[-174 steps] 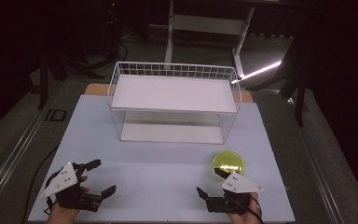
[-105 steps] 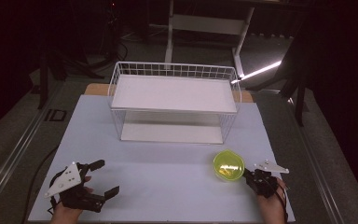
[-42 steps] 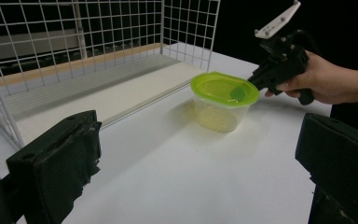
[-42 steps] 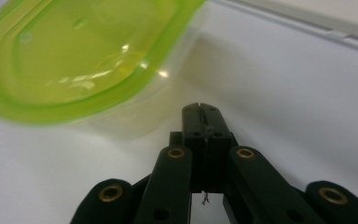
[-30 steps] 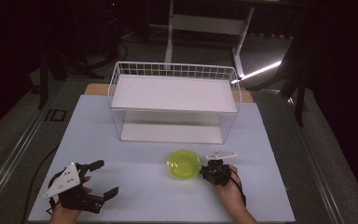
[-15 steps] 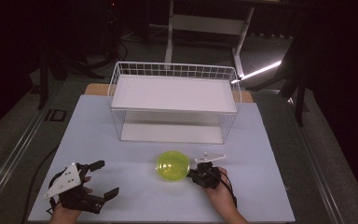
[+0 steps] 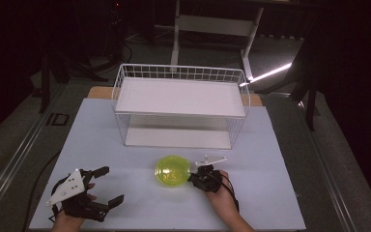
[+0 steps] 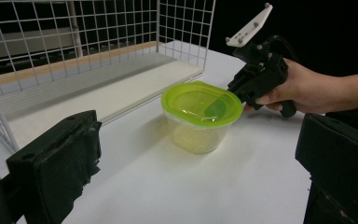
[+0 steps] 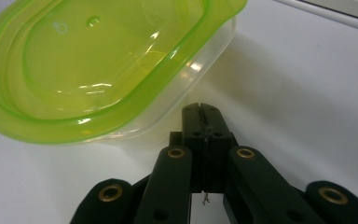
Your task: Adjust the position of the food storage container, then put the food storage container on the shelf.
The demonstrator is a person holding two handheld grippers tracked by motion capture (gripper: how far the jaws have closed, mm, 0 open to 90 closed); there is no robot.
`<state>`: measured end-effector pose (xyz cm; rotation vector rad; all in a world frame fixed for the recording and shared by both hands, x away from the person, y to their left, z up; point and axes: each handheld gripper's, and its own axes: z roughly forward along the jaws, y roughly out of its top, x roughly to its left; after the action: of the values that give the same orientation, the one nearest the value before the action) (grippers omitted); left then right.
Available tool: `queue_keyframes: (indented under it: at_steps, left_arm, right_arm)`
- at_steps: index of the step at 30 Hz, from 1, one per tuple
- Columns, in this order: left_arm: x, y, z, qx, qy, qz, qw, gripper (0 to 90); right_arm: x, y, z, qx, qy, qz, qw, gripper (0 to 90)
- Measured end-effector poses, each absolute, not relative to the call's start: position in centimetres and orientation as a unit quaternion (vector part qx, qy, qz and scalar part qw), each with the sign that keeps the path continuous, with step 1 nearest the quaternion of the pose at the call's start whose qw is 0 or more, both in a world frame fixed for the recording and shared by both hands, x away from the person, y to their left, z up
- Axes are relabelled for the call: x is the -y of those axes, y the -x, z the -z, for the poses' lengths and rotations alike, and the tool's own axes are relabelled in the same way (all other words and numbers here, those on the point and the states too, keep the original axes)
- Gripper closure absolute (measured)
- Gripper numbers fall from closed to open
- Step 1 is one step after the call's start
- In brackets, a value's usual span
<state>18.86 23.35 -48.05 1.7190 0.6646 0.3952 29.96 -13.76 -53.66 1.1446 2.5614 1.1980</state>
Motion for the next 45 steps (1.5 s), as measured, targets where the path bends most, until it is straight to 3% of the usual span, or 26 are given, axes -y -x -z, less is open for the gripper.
queue_keyframes:
  at_steps: [10,18,21,26,29,31,36,45]
  left_arm:
    - [-23.4,-18.8,48.0,-0.285,-0.738,-0.17,0.587,0.9]
    - [-23.3,-18.9,48.1,-0.286,-0.738,-0.166,0.588,0.9]
    - [-22.9,-18.9,48.2,-0.28,-0.745,-0.167,0.582,0.9]
    - [-22.6,-18.9,48.2,-0.279,-0.747,-0.17,0.579,0.9]
    - [-22.5,-19.0,48.2,-0.278,-0.749,-0.173,0.577,0.9]
    - [-22.4,-19.0,48.1,-0.276,-0.751,-0.172,0.574,0.9]
    - [-22.0,-19.2,47.7,-0.277,-0.748,-0.162,0.581,0.9]
    - [-20.7,-20.2,45.9,-0.275,-0.771,-0.156,0.553,0.9]
  right_arm:
    - [12.9,-29.9,53.6,-0.843,-0.364,-0.392,0.047,90.0]
    - [15.4,-28.7,52.5,-0.842,-0.365,-0.388,0.086,86.0]
    - [16.7,-27.9,51.6,-0.836,-0.365,-0.396,0.1,78.9]
    - [17.9,-26.2,50.2,-0.828,-0.358,-0.409,0.135,48.2]
    - [18.3,-25.1,49.3,-0.821,-0.344,-0.436,0.13,27.8]
    - [18.5,-24.4,48.6,-0.818,-0.332,-0.453,0.126,20.1]
    - [18.5,-23.5,47.3,-0.804,-0.324,-0.485,0.113,14.0]
    - [18.2,-23.6,45.5,-0.789,-0.296,-0.524,0.125,19.0]
